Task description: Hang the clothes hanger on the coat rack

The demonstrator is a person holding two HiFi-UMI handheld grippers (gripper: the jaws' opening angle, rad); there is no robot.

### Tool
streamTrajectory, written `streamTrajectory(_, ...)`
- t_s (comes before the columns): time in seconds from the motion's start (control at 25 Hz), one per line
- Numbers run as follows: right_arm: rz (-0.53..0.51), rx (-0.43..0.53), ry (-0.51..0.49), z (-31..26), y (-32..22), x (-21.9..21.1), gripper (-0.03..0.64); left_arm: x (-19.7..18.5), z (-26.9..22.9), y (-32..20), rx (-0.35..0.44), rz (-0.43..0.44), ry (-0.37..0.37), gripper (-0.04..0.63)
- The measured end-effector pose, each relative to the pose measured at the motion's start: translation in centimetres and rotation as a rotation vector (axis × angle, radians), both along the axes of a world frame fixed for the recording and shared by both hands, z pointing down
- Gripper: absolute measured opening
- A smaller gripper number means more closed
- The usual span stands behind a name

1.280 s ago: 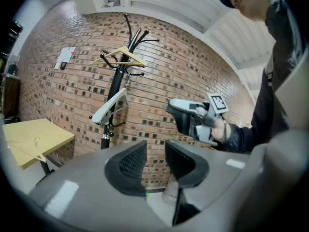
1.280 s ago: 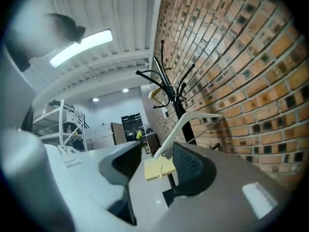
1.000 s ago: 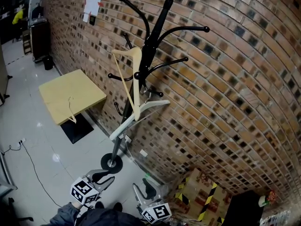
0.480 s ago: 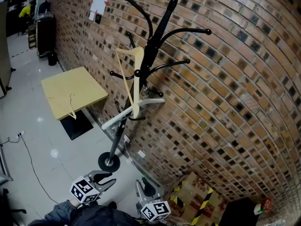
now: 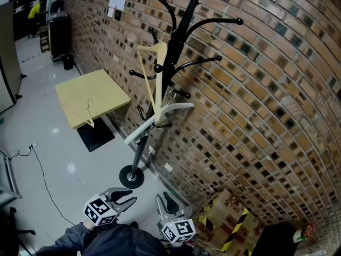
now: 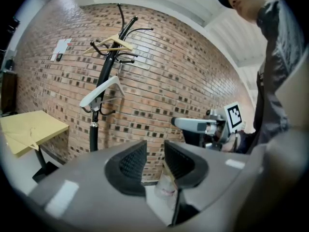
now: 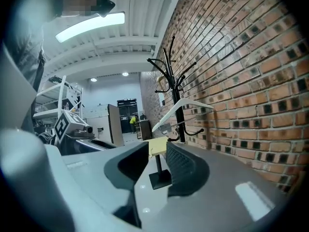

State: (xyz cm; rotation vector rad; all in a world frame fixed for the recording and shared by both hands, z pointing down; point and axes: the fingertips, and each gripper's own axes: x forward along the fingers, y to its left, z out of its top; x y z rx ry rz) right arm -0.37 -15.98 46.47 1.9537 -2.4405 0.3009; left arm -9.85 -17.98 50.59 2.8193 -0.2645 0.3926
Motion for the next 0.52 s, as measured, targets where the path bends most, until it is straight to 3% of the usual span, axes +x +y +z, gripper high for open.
streamTrajectory(0.52, 0.055, 0.01, 0.002, 0.8, 3.2, 3.2, 0.107, 5.7, 0.9, 1.9, 0.018, 0.102, -0.007, 0.103)
